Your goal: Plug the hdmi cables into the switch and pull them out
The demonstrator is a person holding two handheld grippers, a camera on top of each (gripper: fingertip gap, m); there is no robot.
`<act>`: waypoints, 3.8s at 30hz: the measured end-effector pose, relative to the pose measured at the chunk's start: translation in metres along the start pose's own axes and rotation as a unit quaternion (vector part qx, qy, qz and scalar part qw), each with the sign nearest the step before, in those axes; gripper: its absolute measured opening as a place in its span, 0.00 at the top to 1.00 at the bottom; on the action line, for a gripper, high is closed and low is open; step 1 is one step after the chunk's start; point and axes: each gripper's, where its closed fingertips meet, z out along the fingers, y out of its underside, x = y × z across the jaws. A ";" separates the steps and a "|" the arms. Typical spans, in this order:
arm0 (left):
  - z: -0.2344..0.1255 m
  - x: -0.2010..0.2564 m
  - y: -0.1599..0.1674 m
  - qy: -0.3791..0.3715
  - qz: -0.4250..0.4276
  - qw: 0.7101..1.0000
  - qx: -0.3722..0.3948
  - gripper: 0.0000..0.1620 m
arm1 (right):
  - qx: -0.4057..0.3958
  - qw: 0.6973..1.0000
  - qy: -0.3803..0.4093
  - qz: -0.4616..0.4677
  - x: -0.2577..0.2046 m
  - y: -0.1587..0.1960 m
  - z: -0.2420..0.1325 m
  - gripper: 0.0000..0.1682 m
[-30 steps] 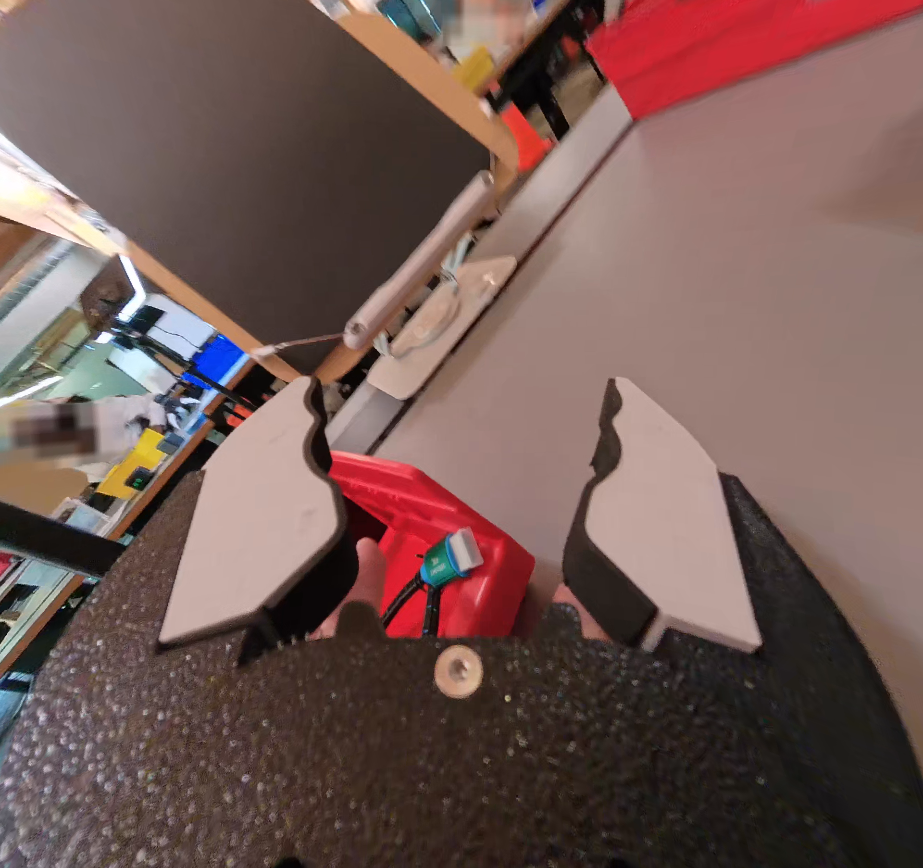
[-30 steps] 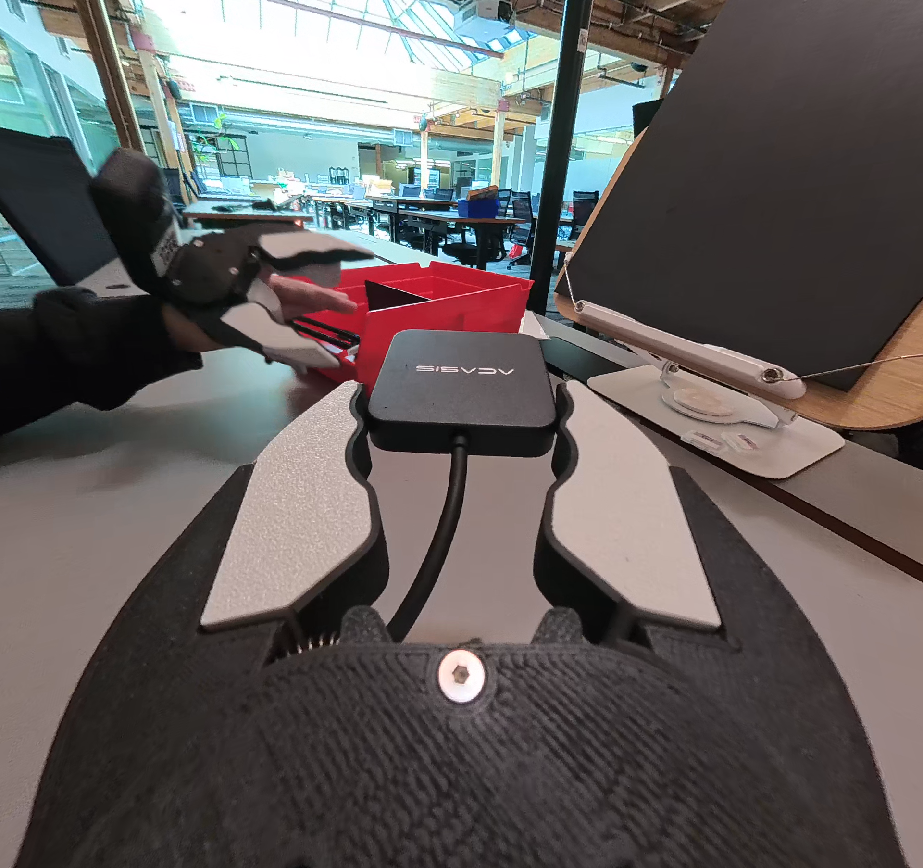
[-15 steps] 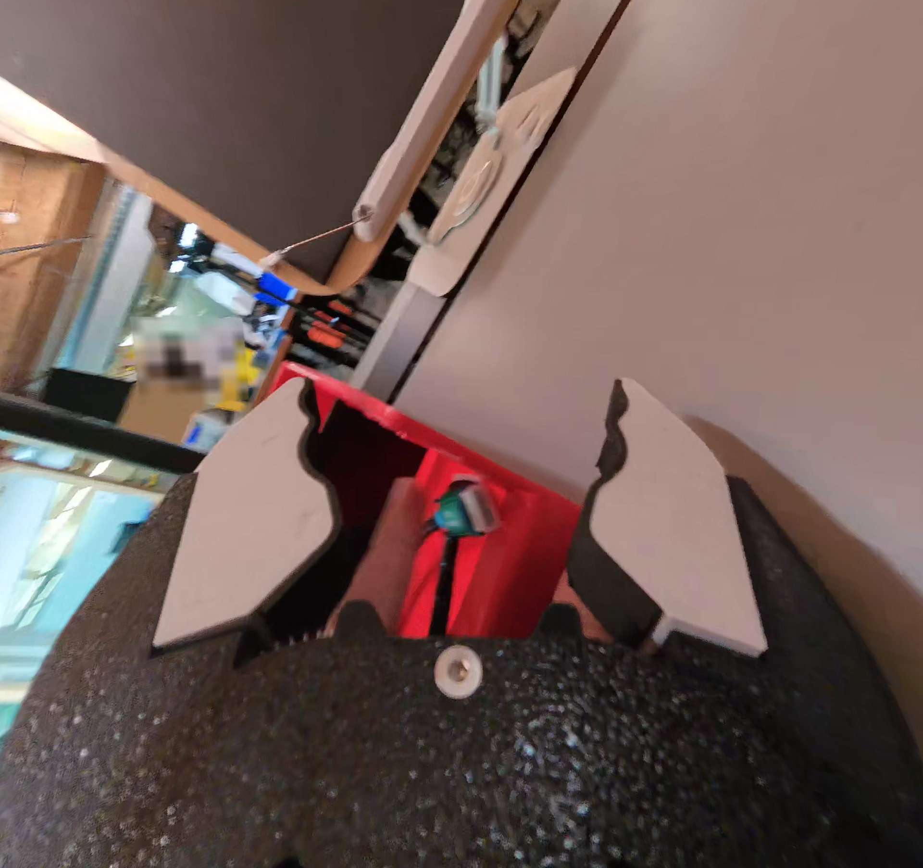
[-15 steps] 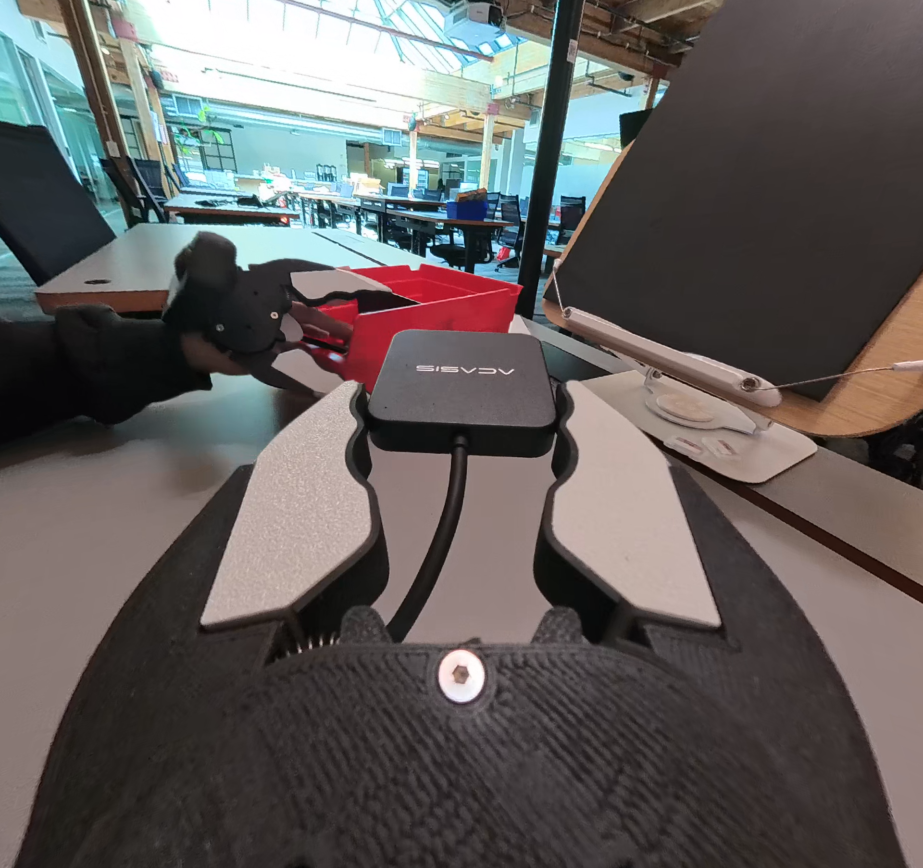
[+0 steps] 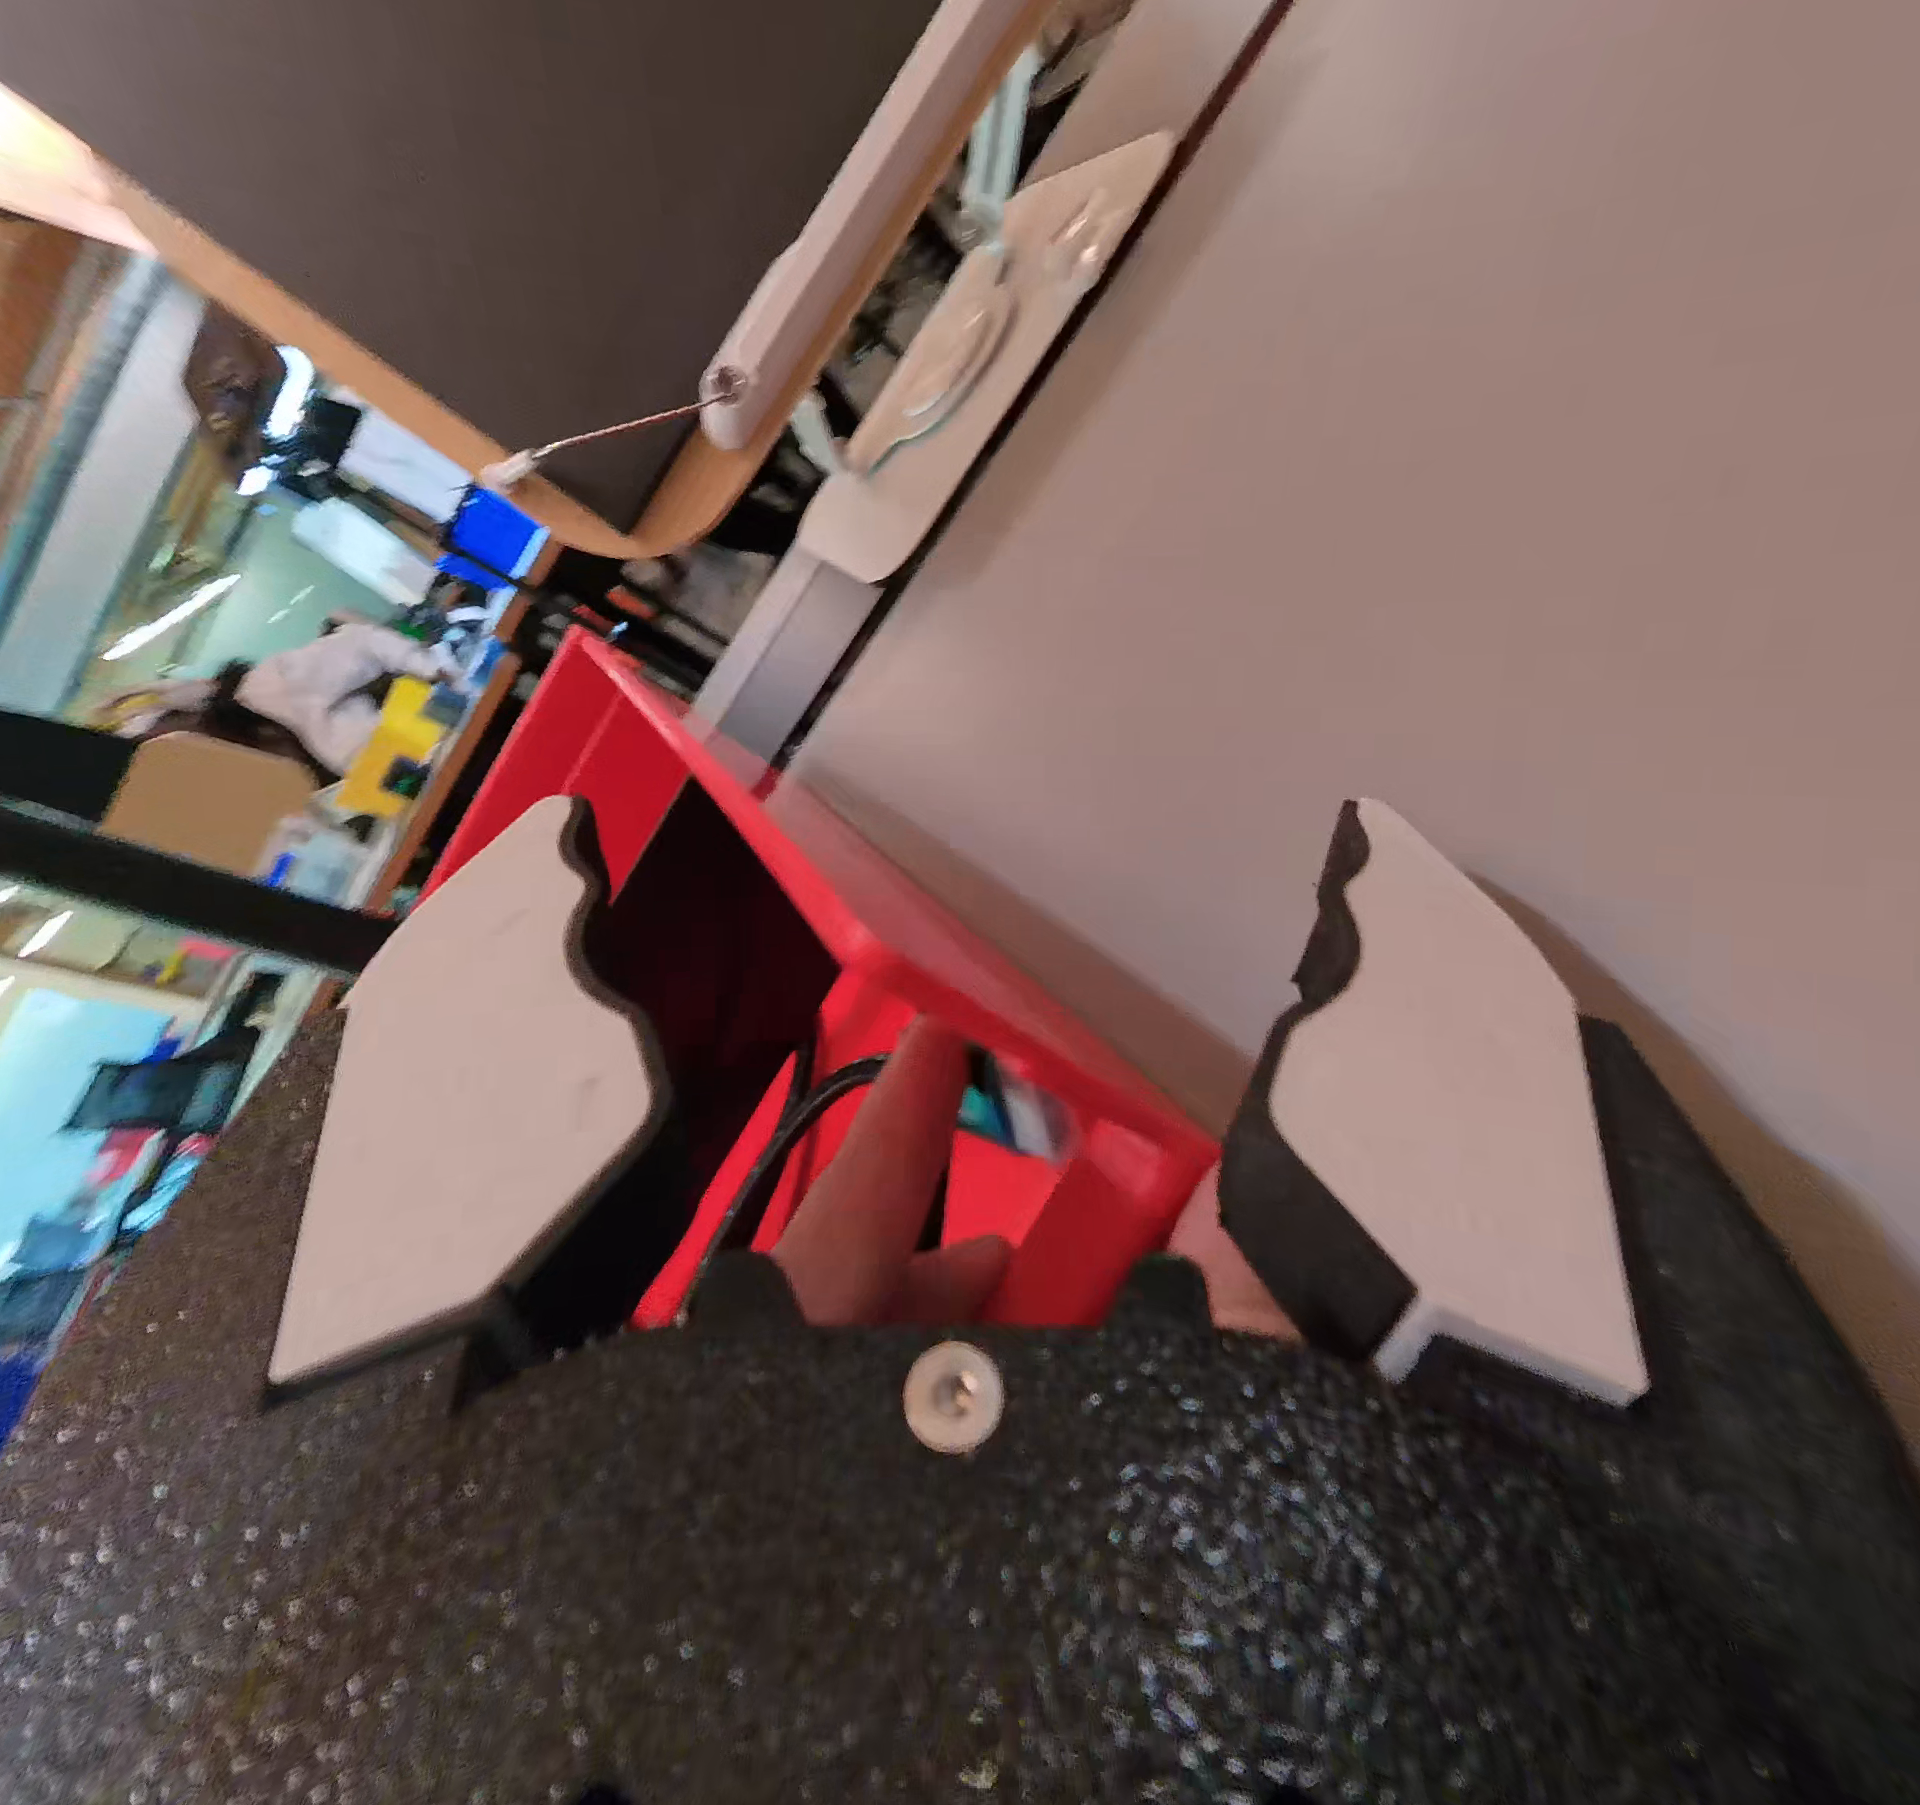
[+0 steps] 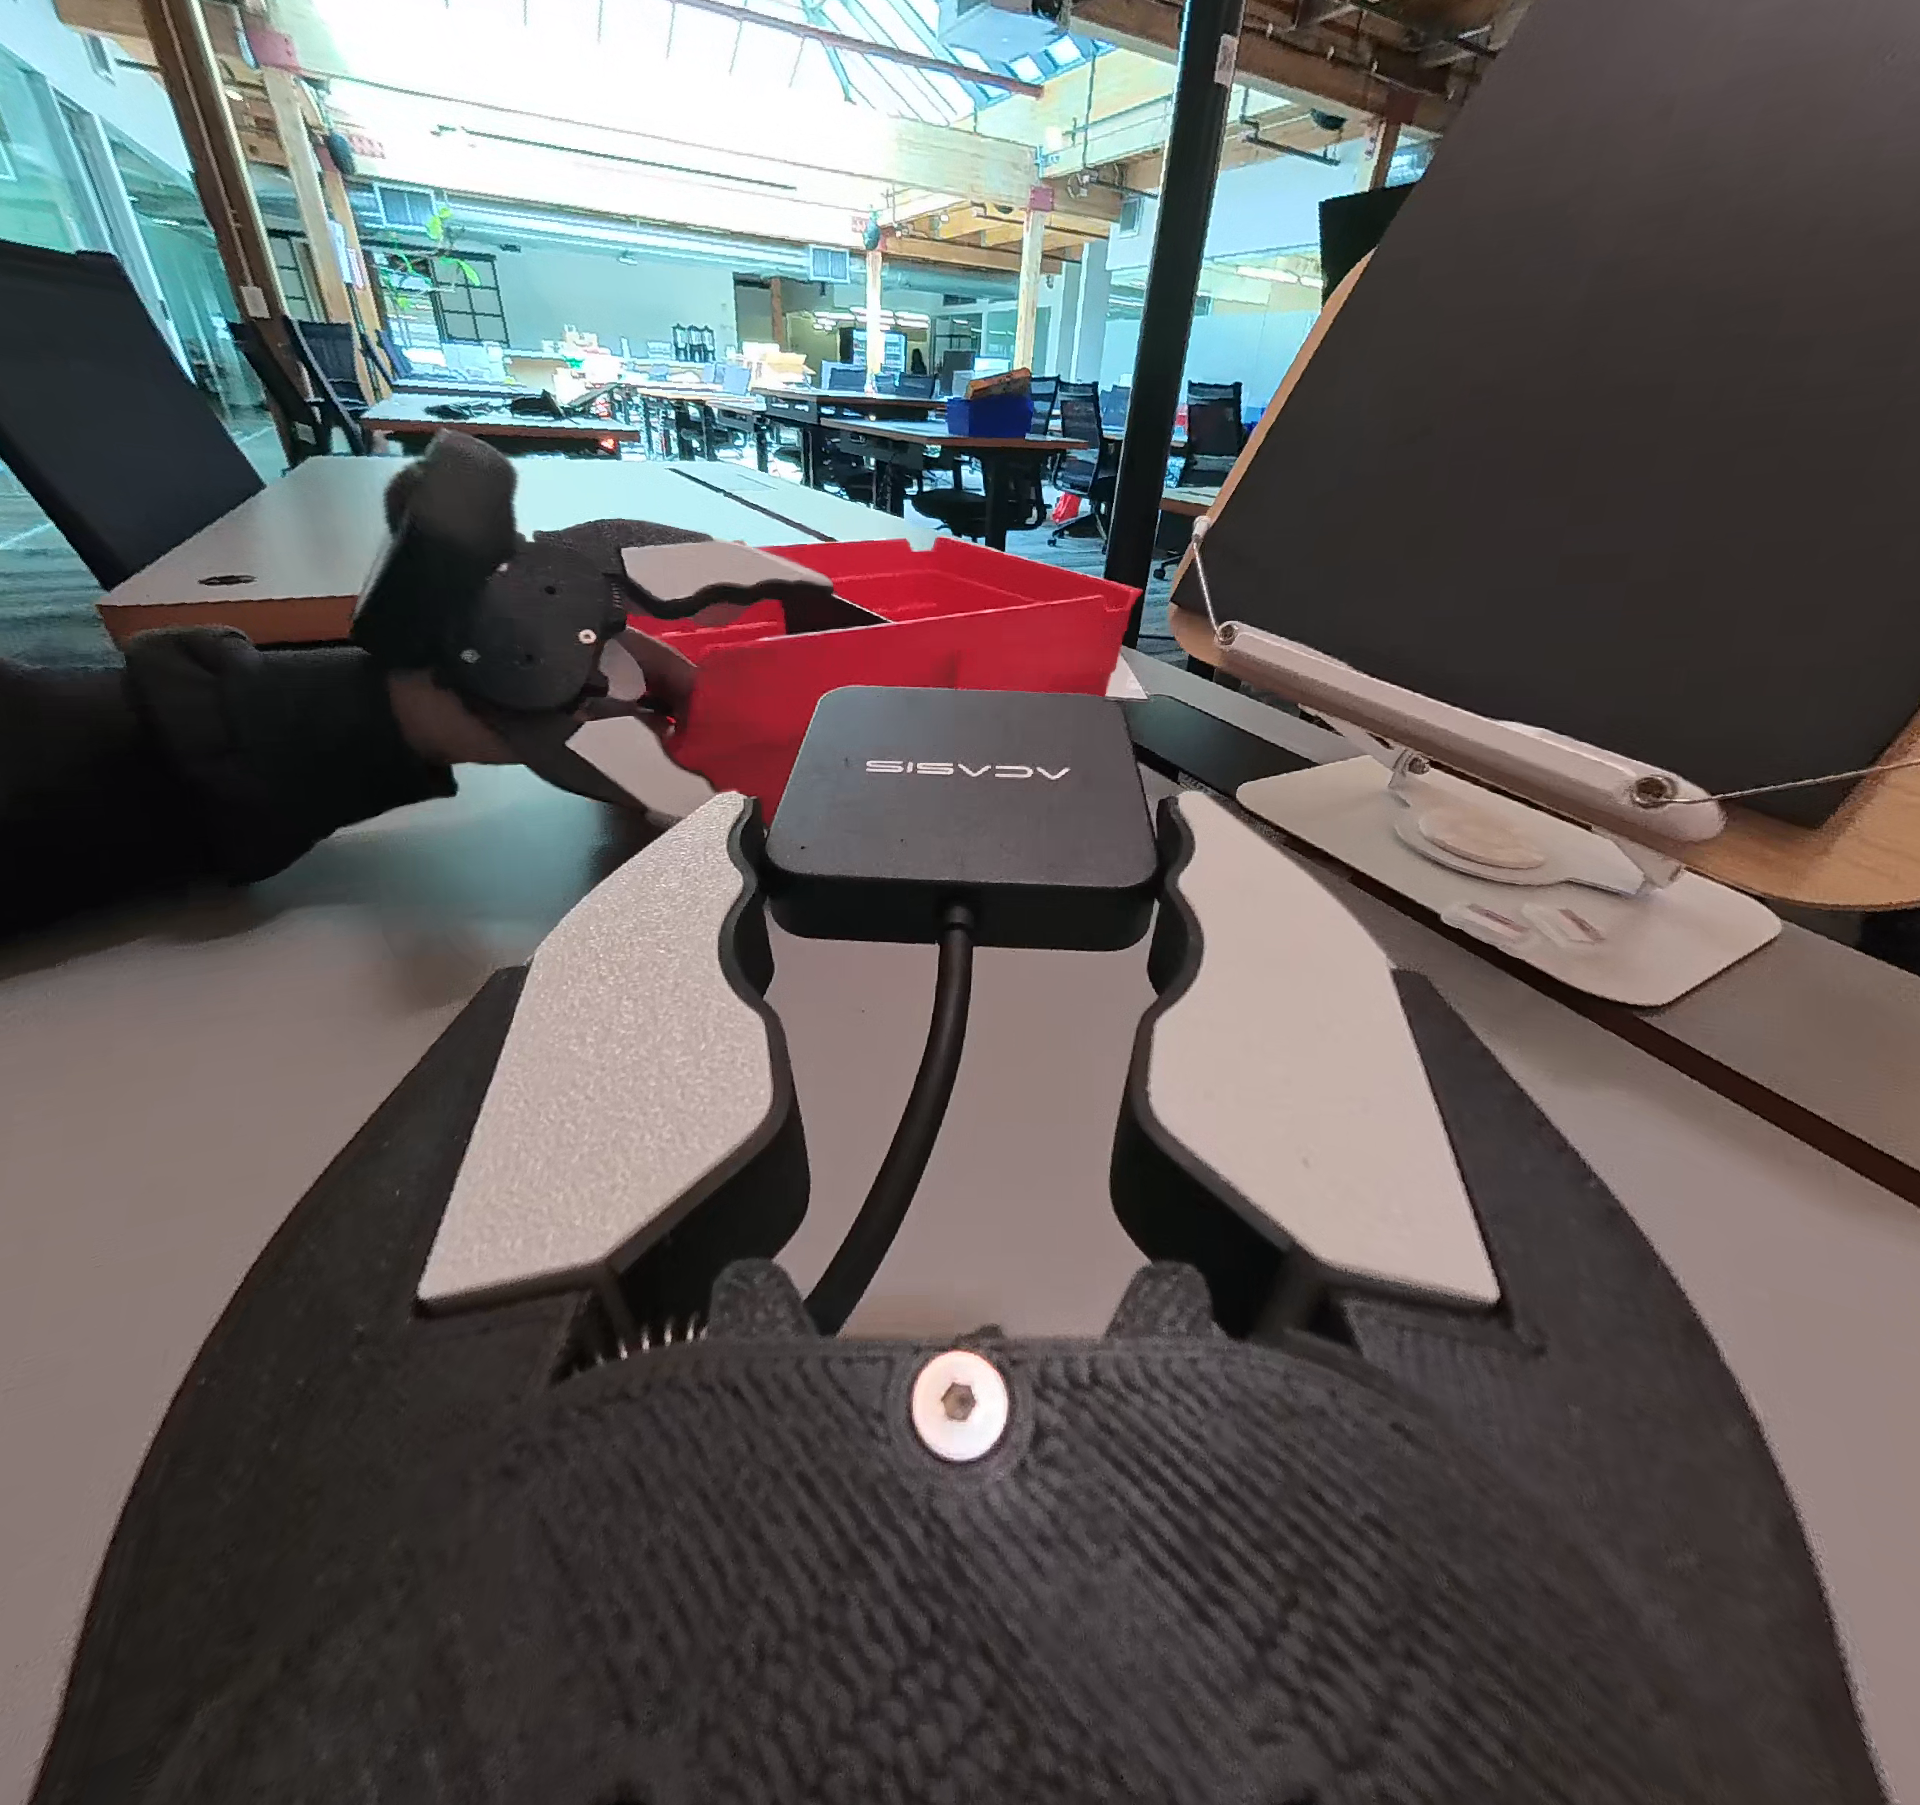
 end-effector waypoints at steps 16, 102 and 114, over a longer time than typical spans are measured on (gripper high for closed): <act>-0.055 0.035 -0.056 0.028 0.008 0.991 0.128 0.24 | 0.016 0.999 -0.040 -0.016 -0.024 -0.044 0.066 0.57; -0.127 0.050 -0.117 0.245 -0.617 0.734 0.145 0.42 | 0.025 1.000 -0.008 0.012 -0.009 0.020 0.045 0.57; -0.171 0.031 -0.180 0.172 -0.450 0.841 0.247 0.52 | 0.050 0.998 0.002 -0.047 -0.054 -0.015 0.002 0.57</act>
